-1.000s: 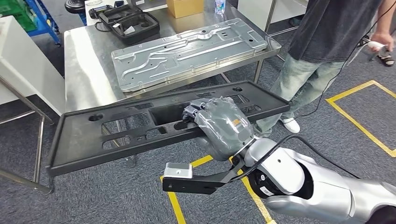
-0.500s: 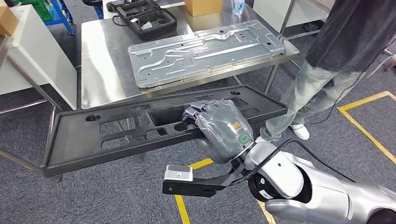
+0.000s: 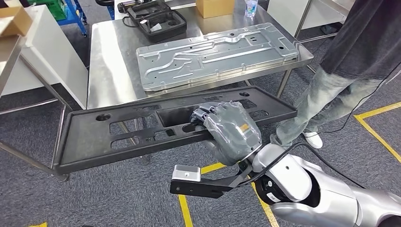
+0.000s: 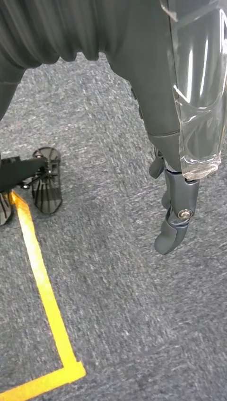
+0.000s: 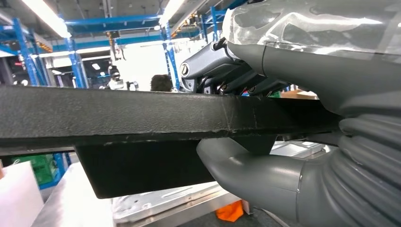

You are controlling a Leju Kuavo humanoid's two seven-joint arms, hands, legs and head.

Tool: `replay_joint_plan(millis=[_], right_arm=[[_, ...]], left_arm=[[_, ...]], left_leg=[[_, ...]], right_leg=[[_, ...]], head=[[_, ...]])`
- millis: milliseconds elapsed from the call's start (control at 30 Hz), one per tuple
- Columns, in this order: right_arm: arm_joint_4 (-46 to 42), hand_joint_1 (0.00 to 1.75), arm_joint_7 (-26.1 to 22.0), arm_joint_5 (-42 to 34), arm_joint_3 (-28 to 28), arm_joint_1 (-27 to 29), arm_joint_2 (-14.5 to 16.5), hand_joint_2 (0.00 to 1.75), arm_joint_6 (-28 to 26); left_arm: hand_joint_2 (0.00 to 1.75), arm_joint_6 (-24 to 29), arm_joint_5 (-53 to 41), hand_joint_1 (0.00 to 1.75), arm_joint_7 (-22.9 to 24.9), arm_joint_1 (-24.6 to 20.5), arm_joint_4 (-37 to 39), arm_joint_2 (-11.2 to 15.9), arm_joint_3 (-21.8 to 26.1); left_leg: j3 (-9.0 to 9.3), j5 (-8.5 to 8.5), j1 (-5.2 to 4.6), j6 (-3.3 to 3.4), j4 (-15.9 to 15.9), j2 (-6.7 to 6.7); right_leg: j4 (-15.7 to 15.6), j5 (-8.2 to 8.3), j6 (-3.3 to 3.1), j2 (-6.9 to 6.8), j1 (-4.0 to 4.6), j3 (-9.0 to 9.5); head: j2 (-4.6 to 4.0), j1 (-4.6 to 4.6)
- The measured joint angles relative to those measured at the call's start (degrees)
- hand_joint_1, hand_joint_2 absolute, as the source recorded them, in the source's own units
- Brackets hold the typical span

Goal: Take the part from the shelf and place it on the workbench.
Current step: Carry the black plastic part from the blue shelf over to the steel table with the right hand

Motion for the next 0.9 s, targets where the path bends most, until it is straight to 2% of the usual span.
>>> replay_joint_plan(millis=[33, 100, 133, 167, 200, 267, 300, 333, 400, 467, 500, 533, 567, 633, 667, 700, 767, 833, 900], right_arm=[[-0.1, 1.75, 0.0, 0.0, -0.1, 0.0, 0.0, 1.75, 0.0], [-0.2, 1.75, 0.0, 0.0, -0.1, 0.1, 0.0, 1.75, 0.0], [-0.2, 1.75, 0.0, 0.0, -0.1, 0.3, 0.0, 1.75, 0.0], [-0.2, 1.75, 0.0, 0.0, -0.1, 0.4, 0.0, 1.75, 0.0], [-0.3, 1.75, 0.0, 0.0, -0.1, 0.5, -0.1, 1.75, 0.0], [-0.3, 1.75, -0.1, 0.0, -0.1, 0.5, -0.1, 1.75, 0.0], [-0.3, 1.75, -0.1, 0.0, -0.1, 0.4, -0.1, 1.75, 0.0], [-0.3, 1.75, -0.1, 0.0, -0.1, 0.4, -0.1, 1.75, 0.0], [-0.4, 1.75, -0.1, 0.0, -0.1, 0.4, -0.1, 1.75, 0.0], [-0.4, 1.75, -0.1, 0.0, -0.2, 0.4, -0.1, 1.75, 0.0], [-0.5, 1.75, -0.1, 0.0, -0.2, 0.3, -0.2, 1.75, 0.0], [-0.5, 1.75, -0.1, 0.0, -0.3, 0.3, -0.3, 1.75, 0.0], [-0.5, 1.75, -0.1, 0.0, -0.3, 0.4, -0.3, 1.75, 0.0], [-0.5, 1.75, -0.1, 0.0, -0.2, 0.8, -0.4, 1.75, 0.0], [-0.5, 1.75, -0.1, 0.0, -0.2, 1.0, -0.4, 1.75, 0.0], [-0.4, 1.75, -0.1, 0.0, -0.2, 1.2, -0.4, 1.75, 0.0], [-0.4, 1.75, -0.2, -0.1, -0.2, 1.3, -0.5, 1.75, 0.0], [-0.4, 1.75, -0.2, -0.1, -0.2, 1.2, -0.6, 1.75, 0.0], [-0.4, 1.75, -0.3, -0.1, -0.2, 1.2, -0.6, 1.75, 0.0]], left_arm=[[1.75, 0.0, 0.0, 0.00, 0.0, 0.0, 0.0, 0.0, 0.0], [1.75, 0.0, 0.0, 0.00, 0.0, 0.0, 0.0, 0.1, 0.0], [1.75, 0.0, -0.1, 0.00, 0.0, 0.1, 0.0, 0.1, 0.0], [1.75, 0.0, -0.1, 0.00, 0.1, 0.2, 0.0, 0.1, 0.0], [1.75, 0.0, -0.1, 0.00, 0.1, 0.3, 0.0, 0.1, 0.0], [1.75, 0.0, -0.1, 0.00, 0.3, 0.3, 0.0, 0.2, 0.0], [1.75, 0.0, -0.1, 0.00, 0.3, 0.2, 0.0, 0.3, 0.0], [1.75, 0.0, -0.2, 0.00, 0.4, 0.1, 0.0, 0.3, 0.0], [1.75, 0.0, -0.2, 0.00, 0.4, 0.0, 0.0, 0.4, 0.0], [1.75, 0.0, -0.2, 0.00, 0.5, 0.0, 0.0, 0.4, 0.0], [1.75, 0.0, -0.3, 0.00, 0.6, -0.1, 0.0, 0.4, 0.0], [1.75, 0.0, -0.3, 0.00, 0.7, -0.1, 0.0, 0.4, 0.0], [1.75, 0.0, -0.3, 0.00, 0.9, -0.2, 0.0, 0.4, 0.0], [1.75, 0.0, -0.4, 0.00, 1.5, -0.2, 0.0, 0.4, 0.0], [1.75, 0.0, -0.5, 0.00, 1.9, -0.2, 0.0, 0.4, 0.0], [1.75, 0.0, -0.6, 0.00, 2.4, -0.1, 0.0, 0.4, 0.0], [1.75, 0.2, -0.8, 0.00, 3.6, 0.2, 0.0, 0.5, 0.0], [1.75, 0.5, -0.9, 0.00, 4.9, 0.4, 0.0, 0.6, -0.3], [1.75, 0.7, -0.9, 0.00, 6.0, 0.7, 0.0, 1.0, -1.1]], left_leg=[[-1.56, -1.46, 0.08, -0.27, 3.2, 0.30], [-6.12, -4.43, 0.16, -0.66, 11.7, 0.58], [-8.08, -4.93, 0.19, -0.78, 14.8, 0.59], [-9.11, -4.32, 0.23, -0.85, 15.7, 0.60], [-8.91, -2.53, 0.28, -0.87, 14.1, 0.63], [-6.08, 2.32, 0.30, -0.69, 6.3, 1.02], [-4.36, 3.91, 0.12, -0.41, 2.3, 1.29], [-3.28, 4.57, -0.08, -0.08, -0.2, 1.54], [-2.51, 4.19, -0.55, 0.63, -1.6, 1.64], [-2.03, 4.00, -0.41, 1.23, -2.0, 1.42], [-1.59, 3.88, -0.32, 1.57, -2.2, 1.30], [-1.08, 3.74, -0.21, 1.93, -2.5, 1.21], [-0.71, 3.48, -0.26, 2.27, -2.5, 1.11], [-0.02, 2.88, -0.33, 2.74, -2.5, 0.92], [0.40, 2.51, -0.34, 2.79, -2.5, 0.75], [0.86, 2.14, -0.32, 2.75, -2.5, 0.58], [1.94, 1.23, -0.25, 2.38, -2.4, 0.21], [2.60, 0.26, -0.45, 1.74, -2.2, 0.02], [2.82, -0.35, -0.57, 1.09, -2.2, 0.00]], right_leg=[[0.0, -0.09, -0.26, -0.06, -0.07, 0.15], [0.0, -0.44, -0.56, -0.09, -0.04, 0.42], [0.0, -0.66, -0.61, -0.10, -0.03, 0.60], [0.0, -0.90, -0.60, -0.10, -0.03, 0.86], [0.0, -1.18, -0.53, -0.10, -0.04, 1.22], [0.0, -1.82, -0.24, -0.10, -0.05, 2.06], [0.0, -2.17, 0.03, -0.09, 0.06, 2.37], [0.0, -2.42, 0.31, -0.10, 0.14, 2.54], [-0.1, -2.81, 0.94, -0.21, 0.27, 2.68], [0.2, -3.33, 1.52, -0.36, 0.15, 2.89], [1.4, -3.97, 1.71, -0.40, 0.11, 2.49], [4.0, -5.05, 1.85, -0.38, 0.10, 1.26], [7.7, -6.35, 1.91, -0.36, 0.08, -0.78], [15.3, -8.26, 2.04, -0.36, 0.06, -5.72], [16.7, -7.79, 2.11, -0.36, 0.00, -7.19], [16.1, -6.37, 2.16, -0.37, -0.08, -7.62], [9.0, -1.23, 2.10, -0.33, -0.22, -5.42], [2.3, 1.97, 1.84, -0.23, -0.12, -2.86], [0.6, 2.00, 1.38, -0.16, 0.17, -2.22]], head=[[0.01, -0.09], [0.00, -0.23], [0.01, -0.25], [0.01, -0.25], [0.00, -0.26], [0.00, -0.26], [-0.01, -0.28], [0.00, -0.29], [0.00, -0.32], [0.01, -0.30], [0.01, -0.27], [0.01, -0.22], [0.01, -0.17], [0.01, -0.11], [0.01, -0.10], [0.01, -0.09], [0.01, -0.06], [0.01, -0.06], [0.01, -0.14]])
